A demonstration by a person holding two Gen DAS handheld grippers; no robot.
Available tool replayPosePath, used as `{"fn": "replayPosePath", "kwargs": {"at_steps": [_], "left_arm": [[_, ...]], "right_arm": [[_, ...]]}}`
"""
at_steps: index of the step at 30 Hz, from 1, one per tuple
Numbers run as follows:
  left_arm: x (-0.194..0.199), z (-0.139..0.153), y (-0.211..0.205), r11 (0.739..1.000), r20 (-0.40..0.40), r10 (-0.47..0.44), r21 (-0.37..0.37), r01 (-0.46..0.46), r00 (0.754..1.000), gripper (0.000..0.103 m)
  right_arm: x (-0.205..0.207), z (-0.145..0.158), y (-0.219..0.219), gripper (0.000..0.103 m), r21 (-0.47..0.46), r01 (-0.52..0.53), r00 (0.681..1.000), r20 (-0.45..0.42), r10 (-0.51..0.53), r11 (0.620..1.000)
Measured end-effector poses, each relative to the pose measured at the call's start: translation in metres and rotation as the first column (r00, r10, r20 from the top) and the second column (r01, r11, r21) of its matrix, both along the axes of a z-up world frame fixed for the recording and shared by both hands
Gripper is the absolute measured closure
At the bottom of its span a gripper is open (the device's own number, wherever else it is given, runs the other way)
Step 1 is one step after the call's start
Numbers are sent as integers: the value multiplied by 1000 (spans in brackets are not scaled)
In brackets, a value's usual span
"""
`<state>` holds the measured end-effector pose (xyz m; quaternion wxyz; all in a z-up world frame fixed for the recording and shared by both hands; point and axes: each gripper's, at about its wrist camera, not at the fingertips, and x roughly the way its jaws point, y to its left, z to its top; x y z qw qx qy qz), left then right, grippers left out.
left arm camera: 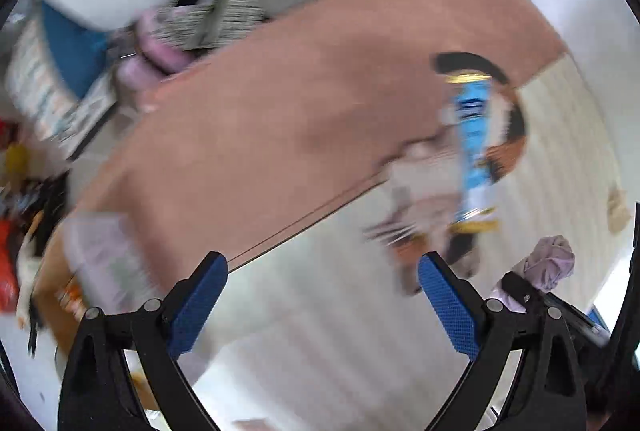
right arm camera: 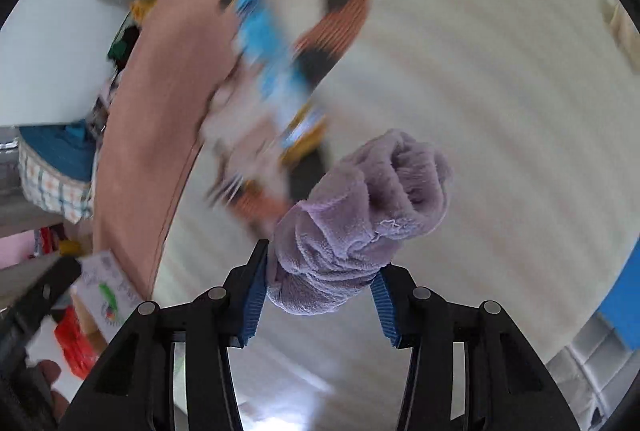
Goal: Organize soft objects
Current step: 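Grasp the lavender cloth with the right tool while the left tool grasps the blue Nestle tube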
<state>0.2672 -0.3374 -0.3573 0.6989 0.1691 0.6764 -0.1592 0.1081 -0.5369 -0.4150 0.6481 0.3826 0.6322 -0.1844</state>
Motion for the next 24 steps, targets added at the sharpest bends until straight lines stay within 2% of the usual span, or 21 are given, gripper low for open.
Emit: {"fn": "replayPosePath", "kwargs": {"at_steps": [3, 4, 5, 7, 11, 12, 13, 15, 16, 17, 19, 20, 24], "left_arm": [[18, -28, -49, 999, -93, -39, -34, 36, 995, 7], [25, -41, -66, 999, -130, -46, -33, 42, 991, 10], [30, -51, -79, 998, -163, -49, -43, 42, 985, 14], [35, -73, -104, 998, -230, -59, -50, 49, 971, 14], [36, -112, -140, 996, -313, -85, -18, 84, 946, 17], [33, -124, -149, 995, -330, -95, 8, 103, 939, 23], [30, -125, -155, 992, -315, -107, 31, 122, 943, 28], [24, -121, -169, 983, -271, -151, 58, 173, 951, 46], [20, -117, -174, 978, -249, -171, 78, 195, 953, 66], [18, -116, -176, 975, -249, -179, 81, 205, 952, 82], [14, -114, -178, 975, -277, -191, 60, 215, 942, 89], [12, -113, -178, 975, -270, -192, 59, 215, 943, 90], [8, -101, -162, 986, -260, -151, 26, 164, 954, 91]], "right_arm": [[1, -4, -43, 53, -48, 18, 1000, -22, -19, 999], [4, -5, -57, 53, -66, 23, 999, -32, -25, 998], [5, -8, -63, 53, -75, 27, 999, -38, -30, 997], [6, -11, -77, 53, -96, 33, 998, -50, -38, 995], [5, -15, -95, 53, -112, 40, 997, -64, -48, 993], [3, -15, -98, 53, -115, 42, 997, -65, -49, 992], [3, -15, -101, 53, -119, 43, 997, -65, -51, 992], [2, -12, -103, 53, -124, 39, 997, -63, -48, 991], [1, -11, -103, 53, -126, 35, 997, -63, -43, 991], [1, -11, -102, 53, -125, 33, 997, -62, -41, 992], [1, -10, -100, 53, -122, 31, 997, -61, -39, 992], [12, -15, -100, 53, -118, 31, 997, -60, -38, 993], [6, -7, -93, 53, -115, 18, 999, -39, -22, 993]]}}
